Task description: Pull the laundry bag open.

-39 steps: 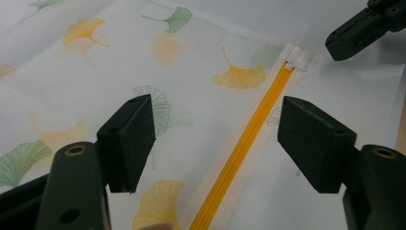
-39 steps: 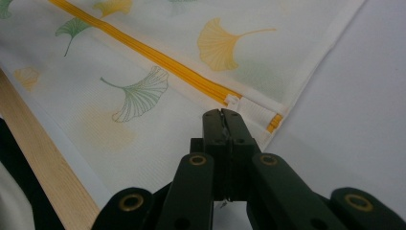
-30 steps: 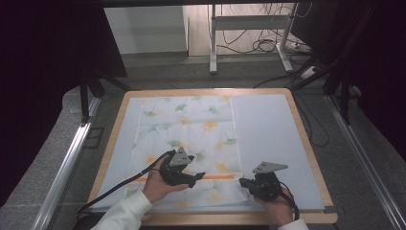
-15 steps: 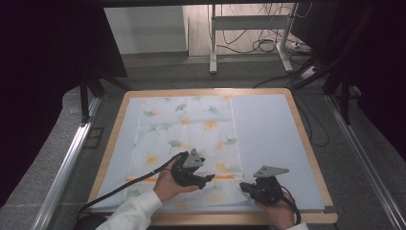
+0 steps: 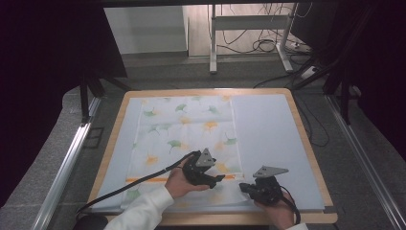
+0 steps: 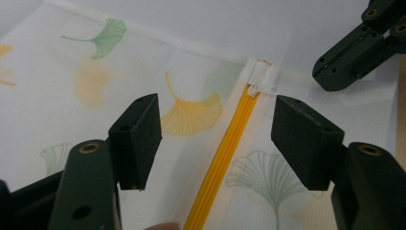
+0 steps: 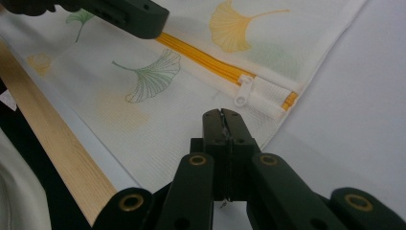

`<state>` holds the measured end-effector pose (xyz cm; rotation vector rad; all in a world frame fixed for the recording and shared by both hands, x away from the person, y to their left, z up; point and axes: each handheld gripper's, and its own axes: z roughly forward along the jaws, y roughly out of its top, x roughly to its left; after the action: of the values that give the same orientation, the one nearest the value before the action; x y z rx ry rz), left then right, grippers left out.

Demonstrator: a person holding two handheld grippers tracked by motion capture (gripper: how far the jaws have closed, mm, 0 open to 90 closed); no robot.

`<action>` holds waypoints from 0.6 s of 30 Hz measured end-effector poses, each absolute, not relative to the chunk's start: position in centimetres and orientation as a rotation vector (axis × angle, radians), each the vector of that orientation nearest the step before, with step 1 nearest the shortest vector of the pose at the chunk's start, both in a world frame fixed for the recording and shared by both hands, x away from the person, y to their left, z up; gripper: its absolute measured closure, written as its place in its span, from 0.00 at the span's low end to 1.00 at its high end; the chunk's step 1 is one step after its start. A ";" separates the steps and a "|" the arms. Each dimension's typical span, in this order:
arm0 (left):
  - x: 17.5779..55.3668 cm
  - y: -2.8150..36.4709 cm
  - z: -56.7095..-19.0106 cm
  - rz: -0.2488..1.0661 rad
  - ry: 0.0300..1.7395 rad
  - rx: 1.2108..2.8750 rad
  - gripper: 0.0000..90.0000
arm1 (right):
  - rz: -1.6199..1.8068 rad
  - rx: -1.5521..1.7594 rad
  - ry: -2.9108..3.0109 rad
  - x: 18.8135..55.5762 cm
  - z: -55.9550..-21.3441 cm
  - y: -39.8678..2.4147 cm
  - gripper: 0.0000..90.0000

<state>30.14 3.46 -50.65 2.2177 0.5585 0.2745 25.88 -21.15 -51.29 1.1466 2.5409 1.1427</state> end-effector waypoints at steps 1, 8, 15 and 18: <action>30.2 3.2 -50.7 0.275 0.547 2.226 0.39 | 1.145 1.147 2.537 25.9 -51.3 -21.2 0.99; 30.3 1.9 -50.9 0.252 0.518 2.247 0.40 | 1.141 1.152 2.545 25.5 -51.4 -21.4 0.99; 30.7 1.0 -51.2 0.251 0.501 2.271 0.41 | 1.148 1.159 2.538 25.3 -51.4 -21.5 0.99; 31.1 0.6 -51.6 0.234 0.501 2.272 0.41 | 1.137 1.150 2.554 25.4 -51.5 -21.4 0.99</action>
<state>31.08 0.63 -51.57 2.2722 0.5010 0.2345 25.38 -21.38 -51.47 1.1499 2.5535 1.1375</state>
